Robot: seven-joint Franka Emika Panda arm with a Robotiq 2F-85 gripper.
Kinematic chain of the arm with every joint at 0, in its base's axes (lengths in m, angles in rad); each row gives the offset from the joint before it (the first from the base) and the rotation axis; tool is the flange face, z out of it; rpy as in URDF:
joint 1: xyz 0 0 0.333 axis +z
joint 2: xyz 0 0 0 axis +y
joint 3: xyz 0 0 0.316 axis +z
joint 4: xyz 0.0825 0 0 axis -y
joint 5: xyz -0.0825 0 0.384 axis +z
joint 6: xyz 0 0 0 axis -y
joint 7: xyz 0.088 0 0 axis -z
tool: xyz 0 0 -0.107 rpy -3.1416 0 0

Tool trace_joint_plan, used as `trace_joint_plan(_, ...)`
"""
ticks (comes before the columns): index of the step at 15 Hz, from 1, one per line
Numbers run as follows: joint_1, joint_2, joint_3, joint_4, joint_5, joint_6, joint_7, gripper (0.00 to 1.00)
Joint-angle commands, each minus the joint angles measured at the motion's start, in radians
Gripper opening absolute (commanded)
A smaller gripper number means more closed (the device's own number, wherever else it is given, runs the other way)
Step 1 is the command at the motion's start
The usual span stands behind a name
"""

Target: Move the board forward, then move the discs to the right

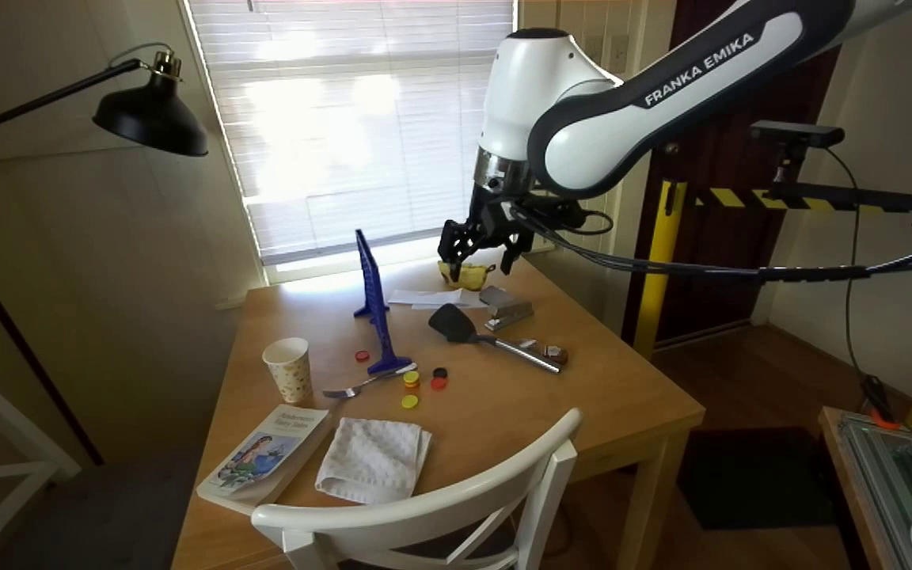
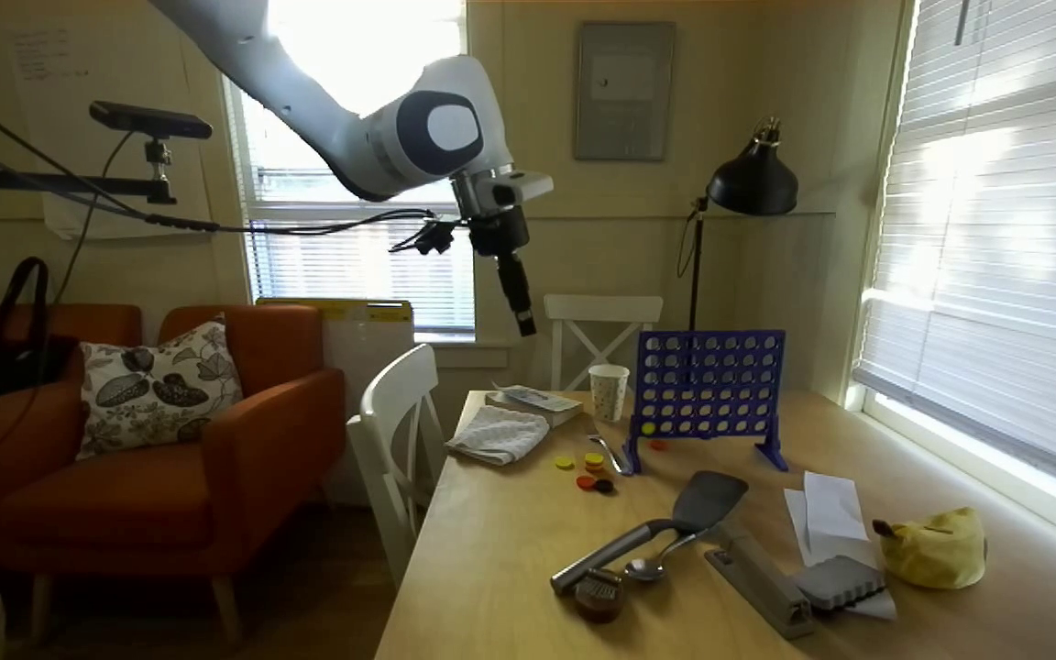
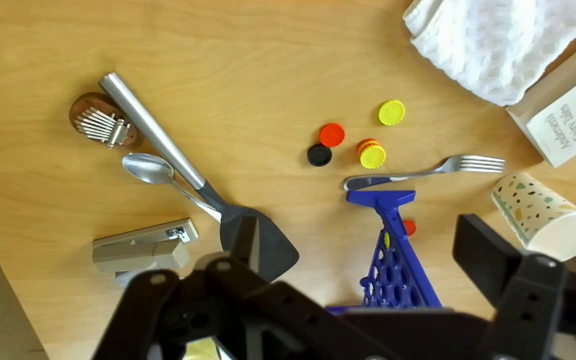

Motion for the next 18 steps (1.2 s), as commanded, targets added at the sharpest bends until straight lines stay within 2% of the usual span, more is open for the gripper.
trace_joint_plan(1, 0.075, 0.172, -0.052, 0.172, -0.090, 0.078, 0.158, 1.00)
trace_joint_plan(4, 0.139, 0.295, -0.118, 0.324, -0.147, 0.104, 0.274, 1.00)
trace_joint_plan(5, 0.138, 0.337, -0.121, 0.378, -0.172, 0.108, 0.315, 1.00)
trace_joint_plan(6, 0.172, 0.374, -0.167, 0.424, -0.178, 0.119, 0.339, 1.00)
trace_joint_plan(7, 0.167, 0.413, -0.170, 0.475, -0.203, 0.122, 0.377, 1.00)
trace_joint_plan(8, 0.192, 0.448, -0.210, 0.522, -0.198, 0.121, 0.389, 1.00)
trace_joint_plan(11, 0.208, 0.545, -0.272, 0.637, -0.213, 0.144, 0.420, 1.00)
trace_joint_plan(18, 0.239, 0.724, -0.392, 0.815, -0.226, 0.189, 0.462, 1.00)
